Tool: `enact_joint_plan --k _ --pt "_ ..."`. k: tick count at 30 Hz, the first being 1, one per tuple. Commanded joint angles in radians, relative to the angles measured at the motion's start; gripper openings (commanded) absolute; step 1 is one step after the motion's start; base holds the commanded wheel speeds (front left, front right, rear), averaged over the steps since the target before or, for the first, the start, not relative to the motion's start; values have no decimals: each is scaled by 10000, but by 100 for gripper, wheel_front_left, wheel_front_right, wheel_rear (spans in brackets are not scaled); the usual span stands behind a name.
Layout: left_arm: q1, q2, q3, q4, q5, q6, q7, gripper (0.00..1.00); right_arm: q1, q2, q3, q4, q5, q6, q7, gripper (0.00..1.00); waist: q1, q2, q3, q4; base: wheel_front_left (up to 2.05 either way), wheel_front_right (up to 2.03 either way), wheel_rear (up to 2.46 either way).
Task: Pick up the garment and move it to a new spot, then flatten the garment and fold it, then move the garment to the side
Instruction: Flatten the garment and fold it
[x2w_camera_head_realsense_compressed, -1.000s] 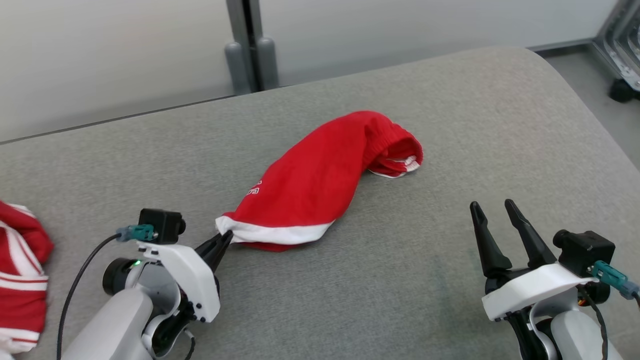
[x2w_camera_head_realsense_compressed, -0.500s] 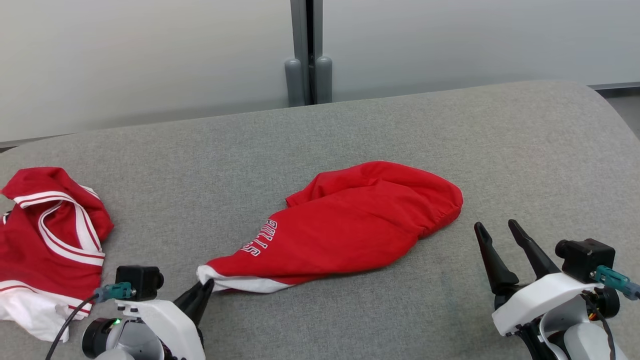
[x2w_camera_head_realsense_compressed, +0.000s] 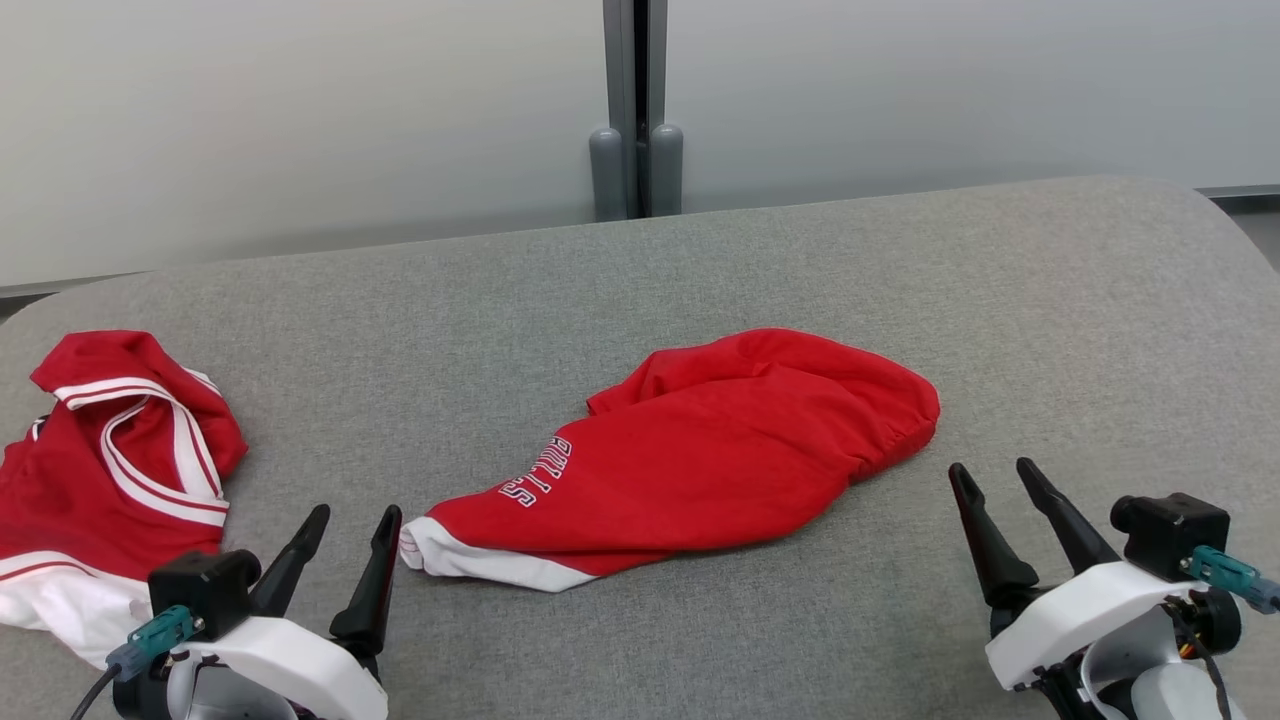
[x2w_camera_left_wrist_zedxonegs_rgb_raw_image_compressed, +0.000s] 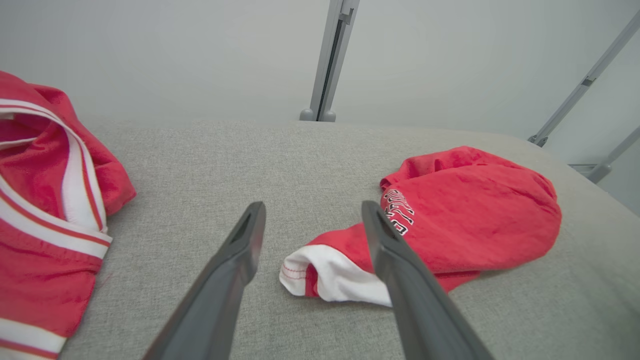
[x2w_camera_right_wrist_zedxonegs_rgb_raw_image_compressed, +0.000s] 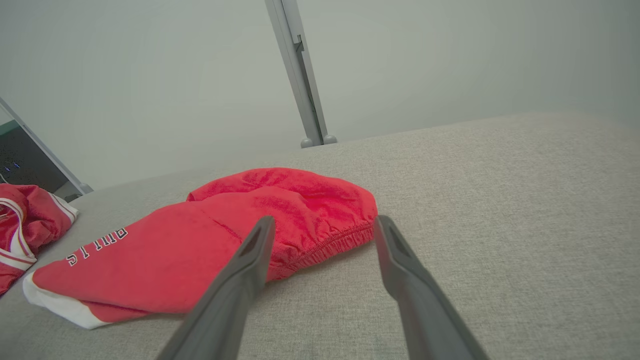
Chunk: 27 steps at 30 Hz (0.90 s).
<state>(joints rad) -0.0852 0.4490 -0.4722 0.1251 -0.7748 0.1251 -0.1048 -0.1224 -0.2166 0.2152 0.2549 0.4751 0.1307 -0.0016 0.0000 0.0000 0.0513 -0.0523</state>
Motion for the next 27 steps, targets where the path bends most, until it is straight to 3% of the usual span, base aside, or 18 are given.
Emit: enact_joint_plan --k 1,16,23,24,25,27 --pt "31 -7 62 -83 86 87 -107 100 55 -20 63 -27 48 0 38 100 0 0 42 27 0 0 0" --pt "-308 -180 -315 40 257 -47 -127 100 -699 245 1356 1273 1606 0 1737 100 0 0 362 929 0 0 0" --pt "-480 -181 -360 123 265 -55 -108 100 -1417 444 1399 2247 2279 0 1742 100 0 0 552 1510 0 0 0" --pt "-482 -176 -358 140 259 -54 -114 100 -1469 438 1436 2333 2364 0 1721 80 0 0 565 1587 0 0 0" --pt "-482 -176 -358 140 259 -54 -114 100 -1469 438 1436 2333 2364 0 1721 80 0 0 565 1587 0 0 0" --pt "-446 -173 -363 182 232 -38 -112 100 -1527 380 1500 2378 2545 0 1657 0 0 0 574 1717 0 0 0"
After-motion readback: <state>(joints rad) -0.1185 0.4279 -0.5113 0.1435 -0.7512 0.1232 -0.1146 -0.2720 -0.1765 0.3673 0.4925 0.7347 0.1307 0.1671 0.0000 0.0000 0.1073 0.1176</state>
